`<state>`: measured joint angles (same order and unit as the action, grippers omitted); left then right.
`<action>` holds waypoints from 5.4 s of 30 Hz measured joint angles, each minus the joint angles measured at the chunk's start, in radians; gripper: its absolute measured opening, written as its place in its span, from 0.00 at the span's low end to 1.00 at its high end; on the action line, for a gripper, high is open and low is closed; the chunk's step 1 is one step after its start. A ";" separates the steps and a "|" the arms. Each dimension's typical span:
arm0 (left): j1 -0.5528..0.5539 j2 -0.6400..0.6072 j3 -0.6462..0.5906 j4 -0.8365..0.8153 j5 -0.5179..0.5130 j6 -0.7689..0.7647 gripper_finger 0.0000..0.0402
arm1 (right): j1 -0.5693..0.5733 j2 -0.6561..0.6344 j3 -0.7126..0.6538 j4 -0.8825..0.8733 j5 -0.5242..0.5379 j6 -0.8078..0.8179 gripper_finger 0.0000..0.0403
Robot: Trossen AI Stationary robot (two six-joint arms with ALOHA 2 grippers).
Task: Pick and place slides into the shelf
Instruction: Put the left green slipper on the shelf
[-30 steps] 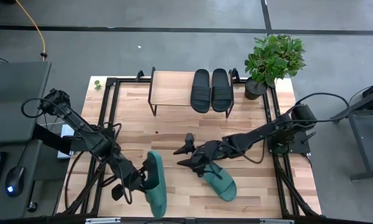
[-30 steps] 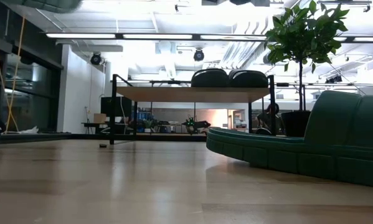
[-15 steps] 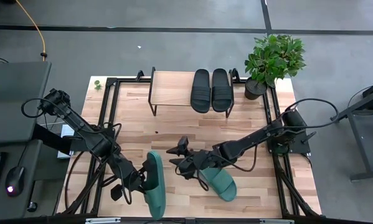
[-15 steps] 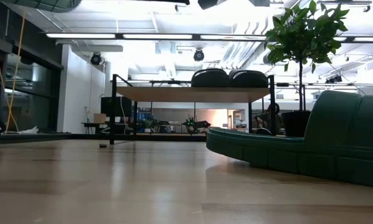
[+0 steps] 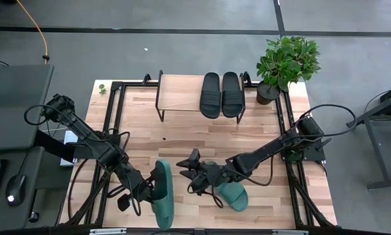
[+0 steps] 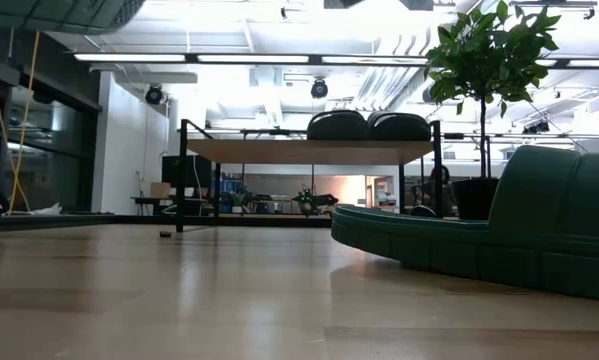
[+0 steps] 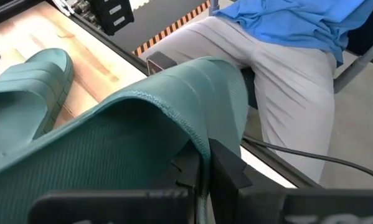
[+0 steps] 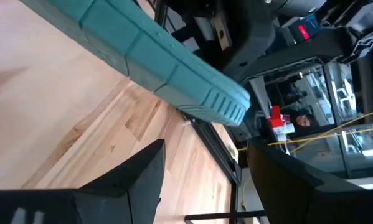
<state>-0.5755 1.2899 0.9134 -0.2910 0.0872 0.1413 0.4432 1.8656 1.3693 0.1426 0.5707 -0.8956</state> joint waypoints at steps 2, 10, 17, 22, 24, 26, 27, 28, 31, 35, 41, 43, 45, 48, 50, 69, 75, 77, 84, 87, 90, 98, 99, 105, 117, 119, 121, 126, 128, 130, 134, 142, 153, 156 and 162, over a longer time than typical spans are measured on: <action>0.000 0.000 0.000 0.004 -0.009 -0.001 0.01 | 0.005 0.000 0.000 -0.004 -0.006 0.020 0.54; 0.000 -0.004 0.000 -0.022 -0.162 -0.021 0.05 | 0.039 -0.003 0.057 -0.018 0.076 0.089 0.54; 0.000 -0.005 0.069 -0.147 -0.406 -0.120 0.02 | 0.063 -0.003 0.141 -0.163 0.184 0.216 0.54; 0.000 -0.005 0.093 -0.201 -0.555 -0.185 0.04 | 0.063 -0.003 0.163 -0.226 0.198 0.280 0.54; 0.000 -0.005 0.101 -0.226 -0.601 -0.208 0.05 | 0.063 -0.002 0.163 -0.237 0.231 0.287 0.54; 0.000 -0.005 0.108 -0.250 -0.639 -0.233 0.06 | 0.063 -0.002 0.163 -0.236 0.270 0.287 0.54; 0.000 -0.005 0.108 -0.257 -0.653 -0.241 0.06 | 0.063 -0.002 0.163 -0.236 0.284 0.286 0.54; 0.000 -0.005 0.108 -0.265 -0.663 -0.246 0.06 | 0.063 -0.002 0.163 -0.238 0.295 0.286 0.54; 0.000 -0.005 0.108 -0.279 -0.694 -0.255 0.04 | 0.062 -0.002 0.163 -0.241 0.308 0.288 0.54; 0.000 -0.005 0.108 -0.282 -0.764 -0.269 0.02 | 0.061 -0.002 0.163 -0.244 0.310 0.309 0.54; 0.000 -0.026 0.108 -0.283 -0.864 -0.309 0.05 | 0.061 -0.005 0.163 -0.244 0.382 0.320 0.54; 0.000 -0.035 0.108 -0.282 -0.893 -0.327 0.06 | 0.061 -0.007 0.163 -0.243 0.418 0.325 0.54; 0.000 -0.044 0.108 -0.282 -0.921 -0.350 0.05 | 0.061 -0.007 0.163 -0.243 0.437 0.339 0.54; 0.000 -0.056 0.108 -0.281 -0.974 -0.397 0.03 | 0.061 -0.007 0.163 -0.243 0.463 0.333 0.54; 0.000 -0.062 0.108 -0.277 -1.020 -0.434 0.03 | 0.061 -0.007 0.163 -0.244 0.488 0.314 0.54; 0.000 -0.076 0.108 -0.275 -1.312 -0.778 0.03 | 0.048 -0.003 0.155 -0.260 0.603 0.226 0.54; 0.000 -0.076 0.108 -0.266 -1.318 -0.808 0.04 | 0.040 0.031 0.154 -0.263 0.630 0.142 0.54; 0.000 -0.075 0.108 -0.255 -1.330 -0.808 0.04 | 0.041 0.053 0.154 -0.244 0.635 0.092 0.54; 0.000 -0.075 0.108 -0.237 -1.344 -0.807 0.05 | 0.035 0.121 0.154 -0.084 0.736 -0.112 0.54; 0.000 -0.075 0.108 -0.229 -1.344 -0.807 0.05 | 0.027 0.142 0.154 -0.036 0.729 -0.154 0.54; 0.000 -0.075 0.108 -0.225 -1.340 -0.807 0.05 | 0.016 0.162 0.154 0.001 0.739 -0.191 0.52; 0.000 -0.077 0.108 -0.196 -1.294 -0.801 0.05 | -0.005 0.198 0.153 0.005 0.769 -0.240 0.39; 0.000 -0.077 0.108 -0.195 -1.288 -0.801 0.05 | -0.006 0.198 0.153 0.005 0.769 -0.243 0.38; 0.000 -0.077 0.108 -0.161 -1.258 -0.798 0.05 | 0.002 0.198 0.153 0.007 0.755 -0.290 0.37; 0.000 -0.078 0.107 -0.019 -1.163 -0.674 0.05 | -0.006 0.197 0.153 0.019 0.753 -0.311 0.40; 0.000 -0.078 0.107 -0.010 -1.153 -0.661 0.05 | -0.005 0.197 0.153 0.020 0.754 -0.310 0.40; 0.000 -0.078 0.107 -0.010 -1.150 -0.657 0.05 | -0.005 0.197 0.153 0.020 0.753 -0.310 0.40; 0.000 -0.078 0.107 -0.004 -1.145 -0.642 0.05 | -0.005 0.197 0.153 0.021 0.752 -0.290 0.35; 0.000 -0.078 0.107 -0.004 -1.143 -0.641 0.05 | -0.005 0.196 0.154 0.022 0.751 -0.282 0.30; 0.000 -0.078 0.107 -0.004 -1.142 -0.636 0.05 | -0.005 0.196 0.154 0.022 0.748 -0.270 0.24; 0.000 -0.078 0.107 -0.004 -1.142 -0.619 0.05 | -0.005 0.196 0.154 0.021 0.747 -0.255 0.10; -0.001 -0.078 0.108 -0.042 -1.143 -0.617 0.05 | -0.006 0.194 0.154 0.038 0.744 -0.241 0.02; -0.002 -0.078 0.109 -0.074 -1.145 -0.506 0.05 | -0.003 0.176 0.153 0.041 0.745 -0.222 0.00; -0.002 -0.078 0.109 -0.076 -1.134 -0.464 0.05 | -0.003 0.176 0.153 0.041 0.745 -0.220 0.00; -0.002 -0.078 0.109 -0.083 -1.118 -0.420 0.11 | -0.003 0.175 0.153 0.041 0.745 -0.212 0.00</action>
<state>-0.5770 1.2118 1.0222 -0.3735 -1.0313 -0.2789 0.4406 2.0411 1.5227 0.1837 1.3155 -1.1072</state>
